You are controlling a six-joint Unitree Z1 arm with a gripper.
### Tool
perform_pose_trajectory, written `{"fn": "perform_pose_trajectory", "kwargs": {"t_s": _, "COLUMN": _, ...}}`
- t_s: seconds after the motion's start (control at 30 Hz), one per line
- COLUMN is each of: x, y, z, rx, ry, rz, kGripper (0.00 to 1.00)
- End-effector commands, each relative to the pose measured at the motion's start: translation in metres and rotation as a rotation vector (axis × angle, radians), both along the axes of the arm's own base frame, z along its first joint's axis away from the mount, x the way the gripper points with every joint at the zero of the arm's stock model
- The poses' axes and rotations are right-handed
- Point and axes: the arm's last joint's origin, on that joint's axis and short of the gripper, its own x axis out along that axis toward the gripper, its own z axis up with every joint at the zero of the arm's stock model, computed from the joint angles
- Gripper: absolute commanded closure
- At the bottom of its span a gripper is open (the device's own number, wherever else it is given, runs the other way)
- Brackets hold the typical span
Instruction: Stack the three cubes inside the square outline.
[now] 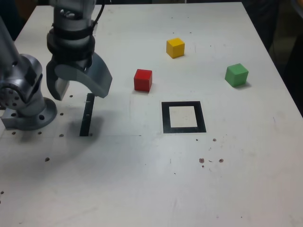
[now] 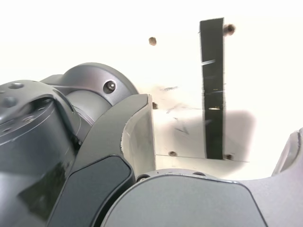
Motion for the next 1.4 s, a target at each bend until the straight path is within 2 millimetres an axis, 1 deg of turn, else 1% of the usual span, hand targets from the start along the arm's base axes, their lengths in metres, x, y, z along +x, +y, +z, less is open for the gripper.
{"fn": "perform_pose_trajectory", "kwargs": {"t_s": 0.0, "x": 0.005, "y": 0.002, "z": 0.007, "rx": 0.018, "ry": -0.01, "rz": -0.003, "kGripper": 0.01}}
{"fn": "perform_pose_trajectory", "kwargs": {"t_s": 0.13, "x": 0.023, "y": 0.011, "z": 0.017, "rx": 0.052, "ry": -0.019, "rz": -0.022, "kGripper": 0.01}}
{"fn": "perform_pose_trajectory", "kwargs": {"t_s": 0.2, "x": 0.036, "y": 0.019, "z": 0.019, "rx": 0.063, "ry": -0.013, "rz": -0.036, "kGripper": 0.01}}
{"fn": "perform_pose_trajectory", "kwargs": {"t_s": 0.43, "x": 0.08, "y": 0.047, "z": 0.02, "rx": 0.076, "ry": 0.017, "rz": -0.058, "kGripper": 0.01}}
{"fn": "perform_pose_trajectory", "kwargs": {"t_s": 0.6, "x": 0.1, "y": 0.056, "z": 0.021, "rx": 0.079, "ry": 0.01, "rz": -0.084, "kGripper": 0.01}}
{"fn": "perform_pose_trajectory", "kwargs": {"t_s": 0.67, "x": 0.106, "y": 0.057, "z": 0.017, "rx": 0.081, "ry": 0.023, "rz": -0.089, "kGripper": 0.01}}
{"fn": "perform_pose_trajectory", "kwargs": {"t_s": 0.83, "x": 0.123, "y": 0.063, "z": -0.006, "rx": 0.083, "ry": 0.069, "rz": -0.092, "kGripper": 0.01}}
{"fn": "perform_pose_trajectory", "kwargs": {"t_s": 0.97, "x": 0.135, "y": 0.068, "z": -0.019, "rx": 0.087, "ry": 0.068, "rz": -0.096, "kGripper": 0.02}}
{"fn": "perform_pose_trajectory", "kwargs": {"t_s": 1.2, "x": 0.145, "y": 0.071, "z": -0.035, "rx": 0.089, "ry": 0.079, "rz": -0.104, "kGripper": 0.07}}
{"fn": "perform_pose_trajectory", "kwargs": {"t_s": 1.37, "x": 0.149, "y": 0.073, "z": -0.047, "rx": 0.082, "ry": 0.099, "rz": -0.109, "kGripper": 0.14}}
